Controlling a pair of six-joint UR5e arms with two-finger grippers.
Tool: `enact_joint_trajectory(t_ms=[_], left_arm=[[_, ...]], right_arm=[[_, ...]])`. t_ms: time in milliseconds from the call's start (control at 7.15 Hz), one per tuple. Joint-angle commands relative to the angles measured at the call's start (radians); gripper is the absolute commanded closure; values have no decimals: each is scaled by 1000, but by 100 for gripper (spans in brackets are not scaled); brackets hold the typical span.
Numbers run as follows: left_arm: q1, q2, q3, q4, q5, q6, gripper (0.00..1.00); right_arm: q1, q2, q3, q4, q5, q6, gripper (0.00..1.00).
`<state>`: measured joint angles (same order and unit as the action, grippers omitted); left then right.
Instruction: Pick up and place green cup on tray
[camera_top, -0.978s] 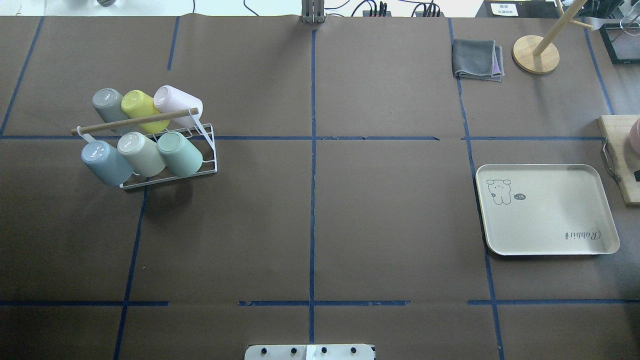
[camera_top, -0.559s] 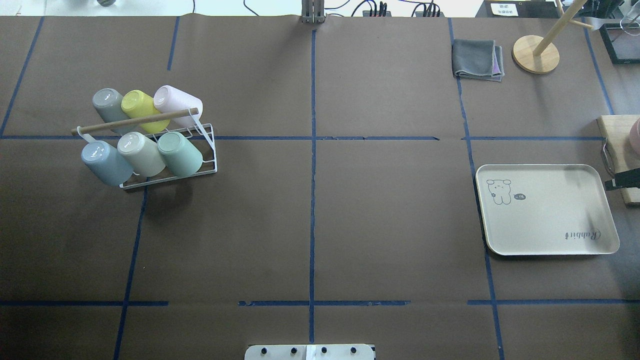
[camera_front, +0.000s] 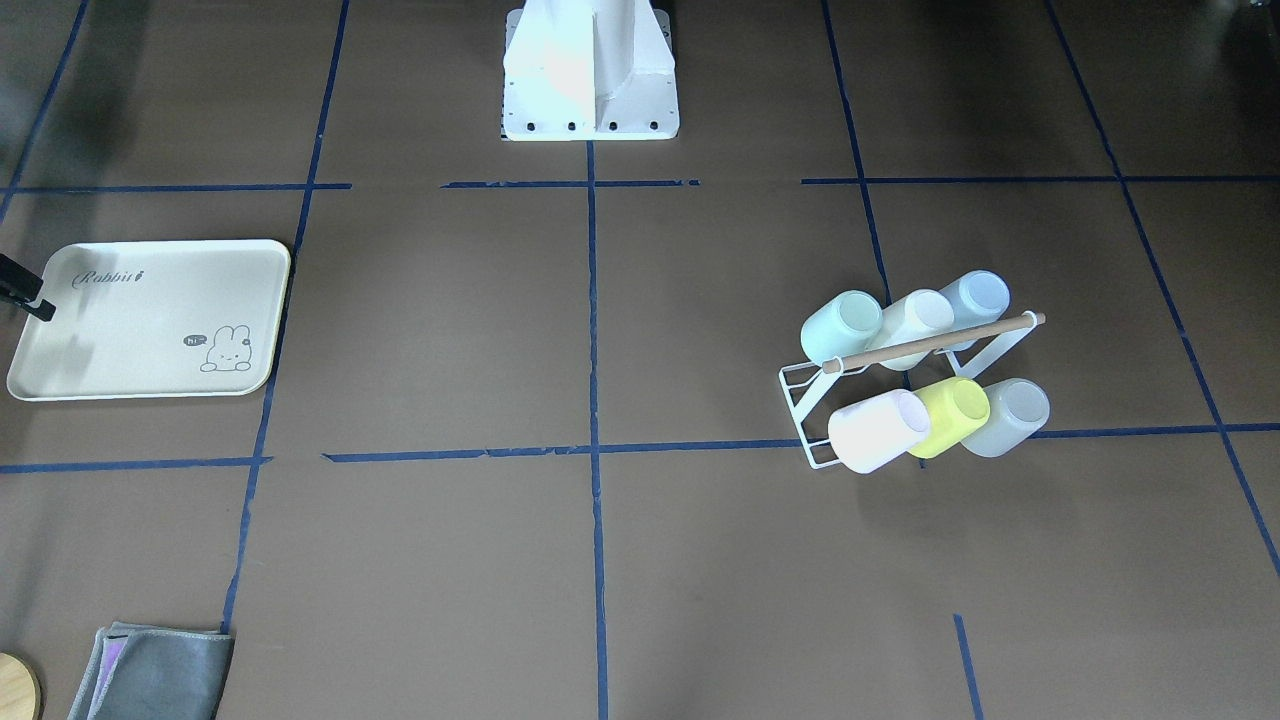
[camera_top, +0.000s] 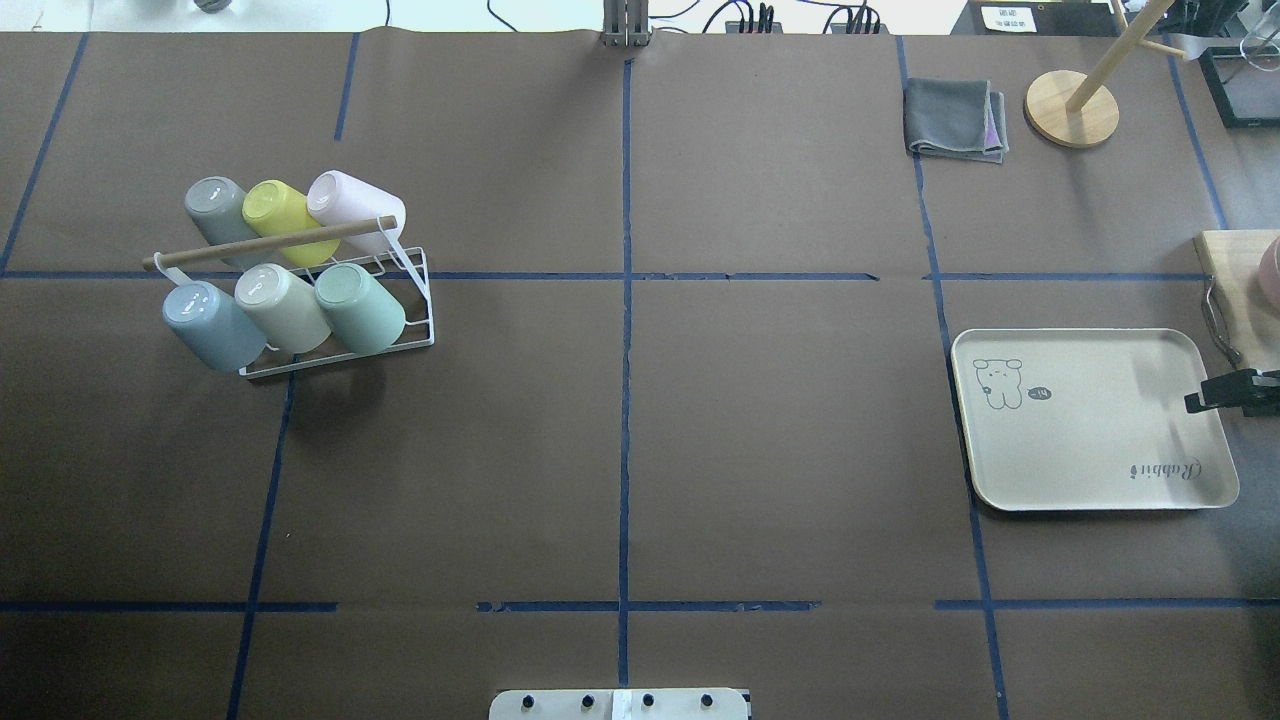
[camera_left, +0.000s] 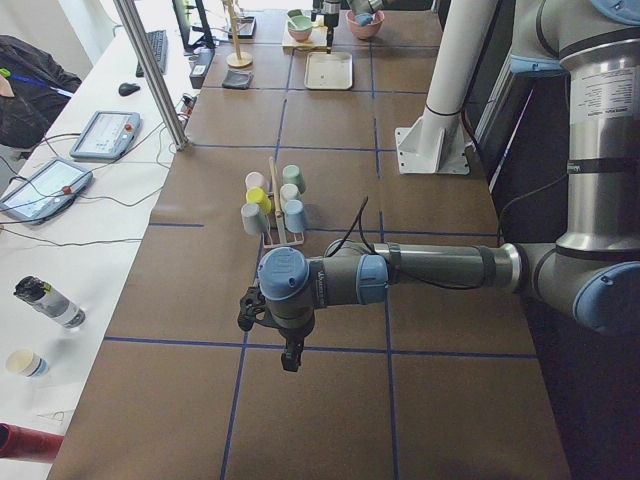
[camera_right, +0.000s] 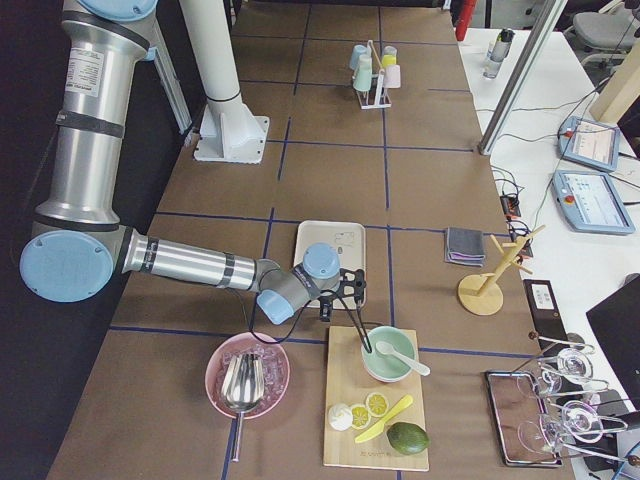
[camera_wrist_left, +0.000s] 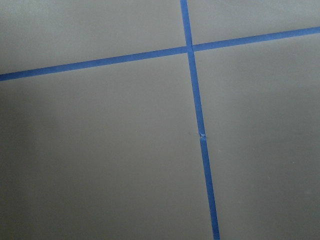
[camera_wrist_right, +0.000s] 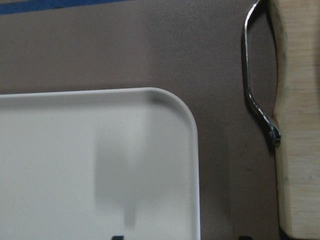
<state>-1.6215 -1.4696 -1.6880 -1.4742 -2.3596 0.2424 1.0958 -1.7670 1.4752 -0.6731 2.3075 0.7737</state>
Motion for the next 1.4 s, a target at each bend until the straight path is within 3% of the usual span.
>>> enact_joint_trajectory(t_ms=[0,140,419,699,1258], left_arm=[[0,0,1,0,0,0,0],[3,0,2,0,0,0,0],[3,0,1,0,-1,0,0],[3,0,1,0,-1,0,0],[3,0,1,0,-4,0,0]], right_arm=[[-11,1,-12,1,1,-1,34],[-11,1,-13,1,1,-1,46],[-13,0,-12,1,1,-4,81],[-13,0,-12,1,1,-8,99],[-13,9,34,0,44,3,100]])
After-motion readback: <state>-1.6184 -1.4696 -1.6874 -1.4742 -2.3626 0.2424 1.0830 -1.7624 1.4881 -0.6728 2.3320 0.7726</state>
